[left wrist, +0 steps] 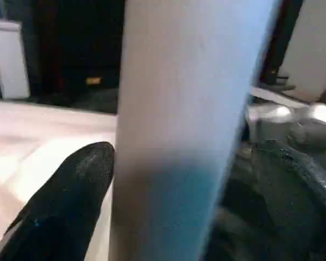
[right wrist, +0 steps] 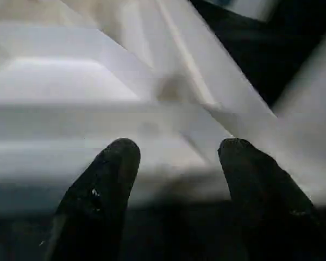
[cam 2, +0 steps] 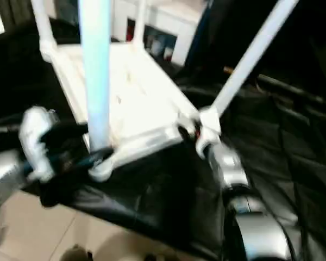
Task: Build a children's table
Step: Rotate table base
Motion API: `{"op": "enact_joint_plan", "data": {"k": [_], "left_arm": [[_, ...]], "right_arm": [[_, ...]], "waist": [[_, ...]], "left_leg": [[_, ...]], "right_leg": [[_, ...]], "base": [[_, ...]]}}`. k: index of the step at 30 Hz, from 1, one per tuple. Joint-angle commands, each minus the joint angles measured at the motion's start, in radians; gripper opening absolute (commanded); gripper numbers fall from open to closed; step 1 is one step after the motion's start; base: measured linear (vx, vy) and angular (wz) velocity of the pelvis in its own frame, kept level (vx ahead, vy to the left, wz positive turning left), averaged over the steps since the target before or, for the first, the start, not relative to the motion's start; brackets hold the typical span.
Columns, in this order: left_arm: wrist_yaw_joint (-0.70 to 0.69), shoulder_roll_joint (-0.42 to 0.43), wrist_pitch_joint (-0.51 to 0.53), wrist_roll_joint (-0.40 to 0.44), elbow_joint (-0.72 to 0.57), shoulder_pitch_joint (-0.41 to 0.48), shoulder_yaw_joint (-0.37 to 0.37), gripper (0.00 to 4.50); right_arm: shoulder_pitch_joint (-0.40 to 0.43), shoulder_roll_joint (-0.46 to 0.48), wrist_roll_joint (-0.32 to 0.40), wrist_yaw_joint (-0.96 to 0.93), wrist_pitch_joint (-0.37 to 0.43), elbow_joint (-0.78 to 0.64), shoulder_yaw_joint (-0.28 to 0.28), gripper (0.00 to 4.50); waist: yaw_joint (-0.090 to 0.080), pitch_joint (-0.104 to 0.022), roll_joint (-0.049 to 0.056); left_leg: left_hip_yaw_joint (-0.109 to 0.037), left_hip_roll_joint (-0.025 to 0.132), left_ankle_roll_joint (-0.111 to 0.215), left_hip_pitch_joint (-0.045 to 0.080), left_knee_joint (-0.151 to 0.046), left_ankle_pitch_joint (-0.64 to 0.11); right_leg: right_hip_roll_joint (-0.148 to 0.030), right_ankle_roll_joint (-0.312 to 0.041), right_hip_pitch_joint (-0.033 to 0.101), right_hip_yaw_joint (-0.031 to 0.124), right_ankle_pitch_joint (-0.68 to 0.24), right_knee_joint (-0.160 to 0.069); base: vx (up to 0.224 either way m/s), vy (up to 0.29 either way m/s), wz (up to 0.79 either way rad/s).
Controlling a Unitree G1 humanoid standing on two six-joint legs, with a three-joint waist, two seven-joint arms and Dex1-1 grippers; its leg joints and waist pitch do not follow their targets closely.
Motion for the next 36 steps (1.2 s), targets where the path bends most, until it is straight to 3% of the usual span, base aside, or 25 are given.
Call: {"op": "enact_joint_plan", "data": {"k": [1,2,4,5,7,8,9,10,12,13,14,15,17,18,20,25,28,29,30,32,36], "left_arm": [[-0.001,-0.015,-0.054,0.054,0.074,-0.044,-0.054,4.46],[-0.002,-0.017,-0.062,0.060,0.086,-0.052,-0.060,4.46],[-0.019,-0.039,-0.085,0.065,0.133,-0.096,-0.089,4.46],[-0.030,-0.050,-0.085,0.060,0.140,-0.110,-0.100,4.46],[-0.055,-0.072,-0.081,0.044,0.150,-0.138,-0.127,4.46],[-0.063,-0.077,-0.084,0.036,0.157,-0.148,-0.140,4.46],[-0.085,-0.087,-0.081,0.025,0.162,-0.163,-0.165,4.46],[-0.127,-0.105,-0.091,0.013,0.183,-0.191,-0.215,4.46],[-0.143,-0.114,-0.096,0.012,0.193,-0.201,-0.235,4.46],[-0.172,-0.136,-0.115,0.022,0.220,-0.223,-0.276,4.46],[-0.186,-0.148,-0.127,0.030,0.235,-0.235,-0.296,4.46],[-0.196,-0.157,-0.136,0.036,0.248,-0.243,-0.308,4.46],[-0.221,-0.208,-0.158,0.042,0.298,-0.278,-0.344,4.46],[-0.226,-0.223,-0.168,0.047,0.315,-0.288,-0.354,4.46],[-0.230,-0.257,-0.203,0.060,0.372,-0.317,-0.381,4.46],[-0.194,-0.327,-0.292,0.106,0.505,-0.379,-0.403,4.46],[-0.177,-0.355,-0.338,0.130,0.573,-0.410,-0.396,4.46],[-0.166,-0.363,-0.358,0.140,0.603,-0.426,-0.390,4.46],[-0.151,-0.371,-0.386,0.154,0.643,-0.444,-0.385,4.46],[-0.139,-0.379,-0.408,0.163,0.677,-0.459,-0.381,4.46],[-0.129,-0.403,-0.442,0.174,0.725,-0.473,-0.384,4.46]], "right_arm": [[0.018,-0.028,0.010,-0.046,0.005,-0.052,-0.042,2.71],[0.022,-0.028,0.010,-0.052,0.010,-0.057,-0.044,2.71],[0.038,-0.025,-0.012,-0.081,0.039,-0.066,-0.028,2.71],[0.038,-0.023,-0.023,-0.084,0.043,-0.057,-0.018,2.71],[0.030,-0.018,-0.045,-0.096,0.057,-0.033,0.001,2.71],[0.031,-0.016,-0.052,-0.103,0.066,-0.033,0.008,2.71],[0.019,-0.010,-0.059,-0.110,0.068,-0.018,0.016,2.71],[-0.002,0.004,-0.078,-0.117,0.066,0.003,0.030,2.71],[-0.013,0.010,-0.085,-0.119,0.064,0.015,0.035,2.71],[-0.036,0.022,-0.095,-0.123,0.065,0.037,0.042,2.71],[-0.047,0.027,-0.098,-0.126,0.067,0.048,0.045,2.71],[-0.053,0.030,-0.100,-0.128,0.070,0.053,0.046,2.71],[-0.073,0.043,-0.106,-0.121,0.070,0.062,0.054,2.71],[-0.078,0.046,-0.107,-0.120,0.069,0.064,0.055,2.71],[-0.089,0.051,-0.109,-0.122,0.066,0.071,0.056,2.71],[-0.106,0.056,-0.113,-0.137,0.057,0.097,0.051,2.71],[-0.109,0.058,-0.113,-0.133,0.052,0.104,0.046,2.71],[-0.107,0.060,-0.110,-0.116,0.048,0.101,0.044,2.71],[-0.104,0.063,-0.105,-0.089,0.042,0.097,0.046,2.71],[-0.098,0.068,-0.101,-0.051,0.034,0.092,0.052,2.71],[-0.086,0.087,-0.095,0.032,0.031,0.079,0.069,2.71]], "waist": [[-0.003,-0.070,0.035],[-0.002,-0.070,0.045],[-0.010,-0.071,0.048],[-0.009,-0.073,0.063],[-0.011,-0.074,0.070],[-0.010,-0.075,0.065],[-0.012,-0.076,0.081],[-0.013,-0.078,0.087],[-0.011,-0.080,0.082],[-0.009,-0.081,0.108],[-0.013,-0.081,0.099],[-0.011,-0.084,0.099],[-0.012,-0.082,0.122],[-0.015,-0.083,0.112],[-0.020,-0.086,0.120],[-0.037,-0.085,0.117],[-0.039,-0.084,0.116],[-0.044,-0.084,0.123],[-0.045,-0.085,0.119],[-0.045,-0.085,0.120],[-0.046,-0.087,0.125]], "left_leg": [[-0.012,0.016,-0.065,0.015,-0.077,-0.280],[-0.014,0.015,-0.065,0.016,-0.078,-0.285],[-0.015,0.015,-0.066,0.009,-0.079,-0.285],[-0.013,0.015,-0.067,0.019,-0.076,-0.296],[-0.014,0.015,-0.064,0.014,-0.076,-0.295],[-0.011,0.015,-0.060,0.016,-0.075,-0.293],[-0.011,0.015,-0.054,0.014,-0.076,-0.278],[-0.010,0.013,-0.051,0.015,-0.074,-0.276],[-0.009,0.011,-0.041,0.010,-0.071,-0.251],[-0.010,0.011,-0.035,0.012,-0.071,-0.230],[-0.006,0.011,-0.026,0.010,-0.069,-0.223],[-0.006,0.012,-0.024,0.010,-0.068,-0.212],[-0.006,0.012,-0.020,0.010,-0.068,-0.191],[-0.003,0.010,-0.016,0.009,-0.066,-0.187],[-0.004,0.011,-0.006,0.006,-0.066,-0.175],[-0.003,0.010,0.019,0.006,-0.064,-0.193],[-0.004,0.010,0.025,0.005,-0.064,-0.210],[-0.005,0.012,0.023,0.007,-0.065,-0.218],[-0.005,0.010,0.030,0.005,-0.063,-0.221],[-0.005,0.009,0.037,0.005,-0.063,-0.219],[-0.007,0.013,0.051,0.004,-0.062,-0.203]], "right_leg": [[-0.043,-0.119,0.037,0.033,-0.255,-0.077],[-0.044,-0.116,0.037,0.034,-0.265,-0.077],[-0.044,-0.115,0.041,0.032,-0.279,-0.079],[-0.043,-0.125,0.033,0.033,-0.277,-0.079],[-0.044,-0.143,0.038,0.032,-0.254,-0.076],[-0.044,-0.146,0.036,0.032,-0.249,-0.079],[-0.043,-0.164,0.039,0.032,-0.208,-0.076],[-0.041,-0.172,0.041,0.032,-0.191,-0.075],[-0.042,-0.179,0.046,0.032,-0.176,-0.069],[-0.045,-0.188,0.046,0.035,-0.158,-0.065],[-0.042,-0.196,0.046,0.034,-0.149,-0.069],[-0.043,-0.201,0.050,0.034,-0.136,-0.066],[-0.043,-0.211,0.051,0.034,-0.100,-0.064],[-0.040,-0.214,0.054,0.034,-0.087,-0.065],[-0.042,-0.223,0.059,0.034,-0.062,-0.061],[-0.044,-0.242,0.060,0.033,-0.087,-0.070],[-0.045,-0.239,0.061,0.033,-0.128,-0.075],[-0.044,-0.242,0.059,0.032,-0.130,-0.077],[-0.043,-0.245,0.062,0.032,-0.128,-0.076],[-0.044,-0.245,0.062,0.031,-0.134,-0.077],[-0.045,-0.272,0.064,0.031,-0.100,-0.073]], "base": [[0.000,0.000,0.00],[0.000,0.000,0.00],[0.000,0.000,0.00],[0.000,0.000,0.00],[0.000,0.000,0.00],[0.000,0.000,0.00],[0.000,0.000,0.00],[0.000,0.000,0.00],[0.000,0.000,0.00],[0.000,0.000,0.00],[0.000,0.000,0.00],[0.000,0.000,0.00],[0.000,0.000,0.00],[0.000,0.000,0.00],[0.000,0.000,0.00],[0.000,0.000,0.00],[0.000,0.000,0.00],[0.000,0.000,0.00],[0.000,0.000,0.00],[0.000,0.000,0.00],[0.000,0.000,0.00]]}}
